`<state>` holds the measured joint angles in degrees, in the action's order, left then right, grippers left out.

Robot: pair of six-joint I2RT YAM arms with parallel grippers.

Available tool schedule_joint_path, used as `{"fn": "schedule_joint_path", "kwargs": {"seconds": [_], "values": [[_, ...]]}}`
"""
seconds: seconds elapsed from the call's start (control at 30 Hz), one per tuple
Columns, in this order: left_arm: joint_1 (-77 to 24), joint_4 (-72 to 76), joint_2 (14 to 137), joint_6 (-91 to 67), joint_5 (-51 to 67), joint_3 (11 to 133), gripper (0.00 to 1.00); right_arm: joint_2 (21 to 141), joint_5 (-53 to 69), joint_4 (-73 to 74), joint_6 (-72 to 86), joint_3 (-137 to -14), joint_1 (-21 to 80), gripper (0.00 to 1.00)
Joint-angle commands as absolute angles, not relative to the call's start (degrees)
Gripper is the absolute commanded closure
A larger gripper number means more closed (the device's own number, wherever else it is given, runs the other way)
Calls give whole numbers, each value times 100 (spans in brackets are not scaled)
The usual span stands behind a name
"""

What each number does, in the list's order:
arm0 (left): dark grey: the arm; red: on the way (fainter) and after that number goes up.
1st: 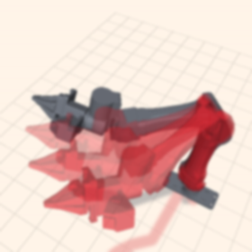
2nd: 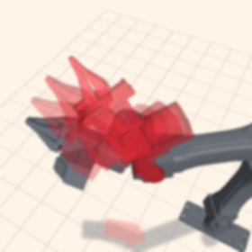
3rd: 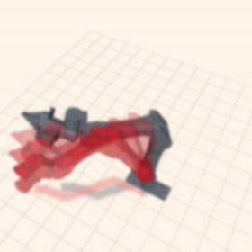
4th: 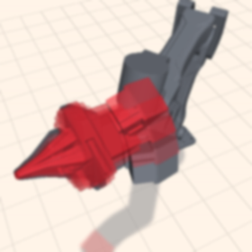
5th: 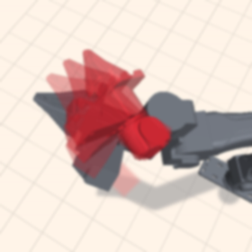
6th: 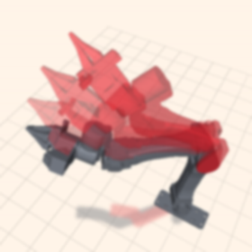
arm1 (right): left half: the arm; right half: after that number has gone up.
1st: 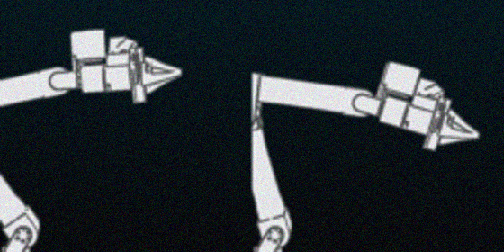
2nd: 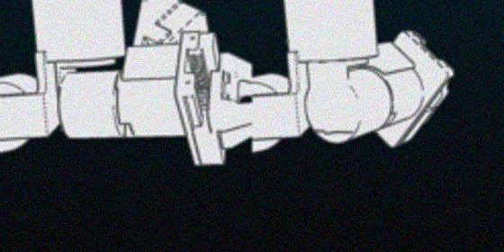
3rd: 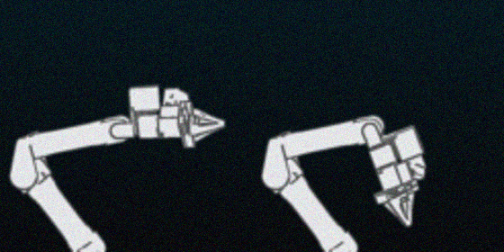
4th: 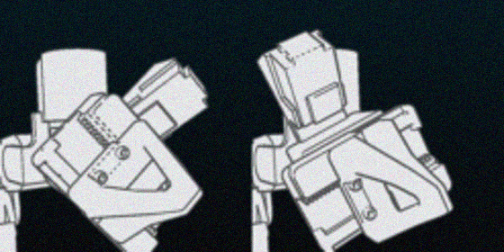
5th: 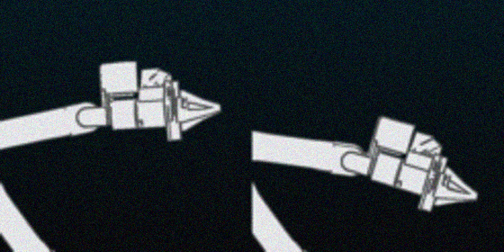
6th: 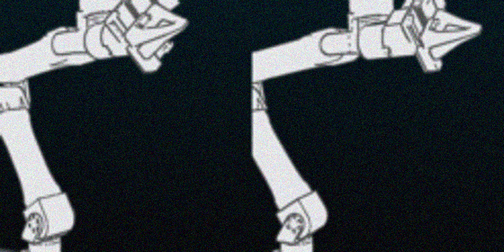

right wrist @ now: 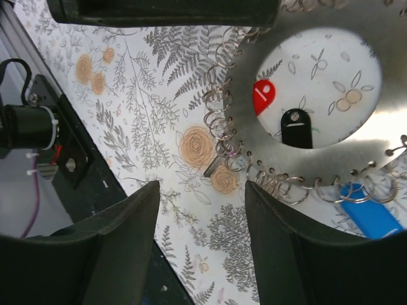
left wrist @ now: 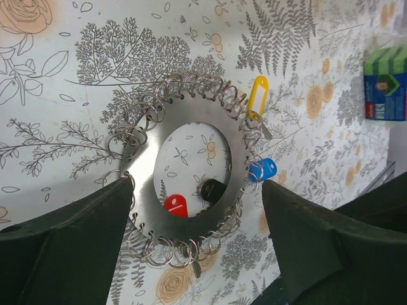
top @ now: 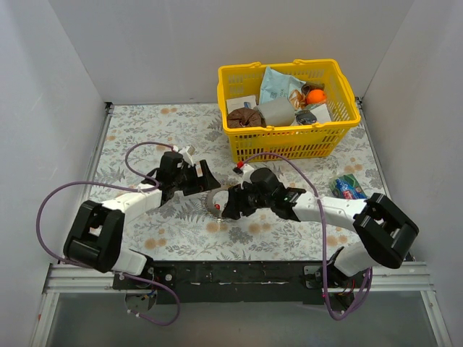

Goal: Put the keys on the keyring

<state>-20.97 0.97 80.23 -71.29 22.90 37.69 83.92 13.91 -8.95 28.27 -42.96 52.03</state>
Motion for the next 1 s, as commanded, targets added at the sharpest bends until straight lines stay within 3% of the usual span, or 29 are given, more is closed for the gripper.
{"fn": "schedule_joint_path", "kwargs": {"seconds": [0.0, 0.13, 0.97], "values": [[-2320, -132, 8226, -6908, 1934, 4122, 28, 8464, 1696, -1450, 3752, -3991, 5150, 38], [-2487, -141, 8341, -6829, 1750, 4210, 42, 8595, 1837, -1573, 4025, -3885, 5142, 41], [-2786, -404, 8956, -6609, 1362, 4070, 67, 9554, 2584, -2953, 5106, -3560, 4896, 58]]}}
